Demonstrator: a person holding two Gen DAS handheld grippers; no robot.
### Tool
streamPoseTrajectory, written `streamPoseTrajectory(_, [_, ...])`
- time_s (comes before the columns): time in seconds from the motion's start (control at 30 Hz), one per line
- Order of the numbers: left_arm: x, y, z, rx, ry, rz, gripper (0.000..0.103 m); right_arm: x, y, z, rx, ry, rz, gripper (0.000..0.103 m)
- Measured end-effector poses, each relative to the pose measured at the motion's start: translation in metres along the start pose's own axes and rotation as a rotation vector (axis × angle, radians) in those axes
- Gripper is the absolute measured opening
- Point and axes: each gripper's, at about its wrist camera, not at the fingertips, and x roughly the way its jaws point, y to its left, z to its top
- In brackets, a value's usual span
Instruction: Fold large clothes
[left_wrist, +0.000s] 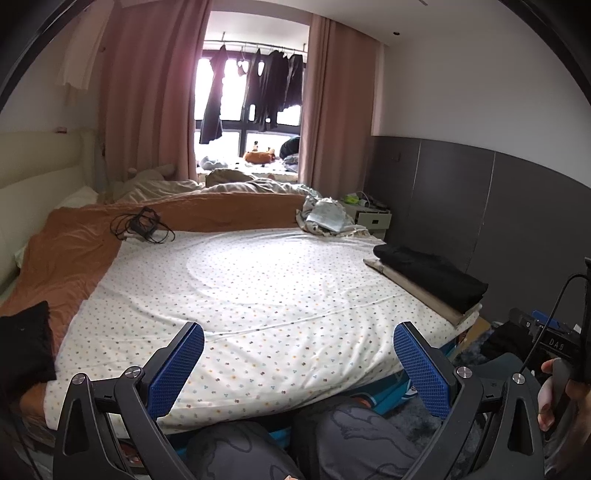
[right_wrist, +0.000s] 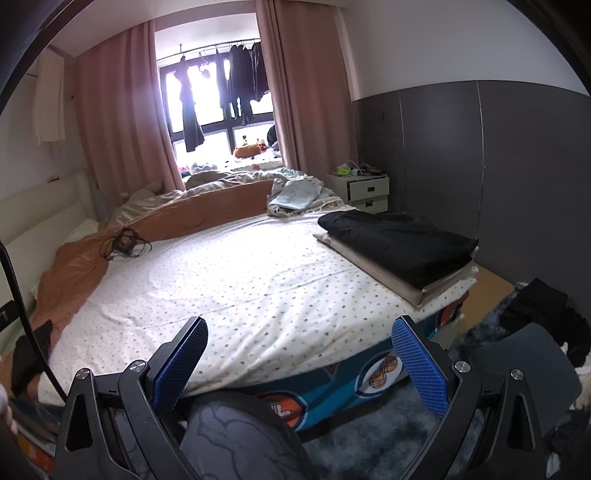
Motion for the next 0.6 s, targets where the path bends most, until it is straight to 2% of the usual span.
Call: streamPoseTrajectory(0.6, [-0.002,0.005,-0.001,0.01,-0.006,0.036,0.102,0.01,0.01,-0.001,0.007,0.015,-0.024,0.1])
